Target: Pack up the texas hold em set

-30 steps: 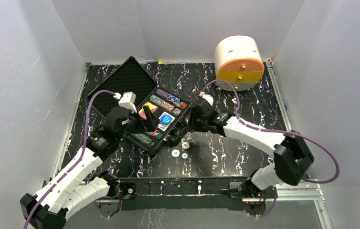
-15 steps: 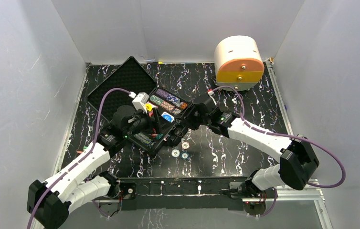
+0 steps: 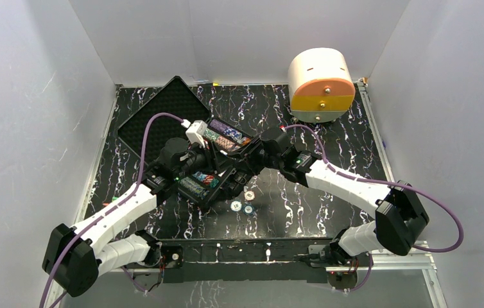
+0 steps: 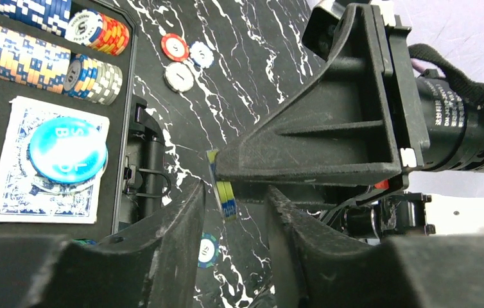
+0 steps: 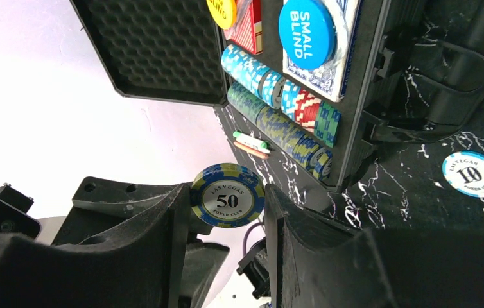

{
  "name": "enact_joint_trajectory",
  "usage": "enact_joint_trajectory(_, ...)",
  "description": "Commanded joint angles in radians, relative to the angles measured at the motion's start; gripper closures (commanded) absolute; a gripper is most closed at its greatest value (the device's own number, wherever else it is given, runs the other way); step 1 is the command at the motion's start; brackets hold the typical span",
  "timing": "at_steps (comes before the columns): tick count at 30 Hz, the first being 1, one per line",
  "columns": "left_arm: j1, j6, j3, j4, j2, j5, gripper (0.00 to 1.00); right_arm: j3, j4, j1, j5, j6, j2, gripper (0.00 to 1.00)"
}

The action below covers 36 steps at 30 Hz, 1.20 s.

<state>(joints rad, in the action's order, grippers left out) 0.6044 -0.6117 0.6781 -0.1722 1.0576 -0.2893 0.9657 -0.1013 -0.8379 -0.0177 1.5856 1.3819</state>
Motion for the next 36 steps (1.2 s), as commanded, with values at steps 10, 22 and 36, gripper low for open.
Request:
enact_joint_trajectory(10, 0.003, 0.098, 0.056, 0.063, -0.006, 0.056, 1.00, 0.006, 0.081, 0.005, -0.084, 0.002, 0.040, 0.43)
enact_joint_trajectory(22, 0.003, 0.328, 0.313, 0.776, 0.022, 0.089, 1.00, -0.049, -0.128, 0.161, 0.131, -0.293, -0.147, 0.19)
enact_joint_trajectory(36, 0.003, 0.419, 0.368, 0.979, 0.269, 0.074, 1.00, -0.102, -0.204, 0.184, 0.128, -0.312, -0.154, 0.20)
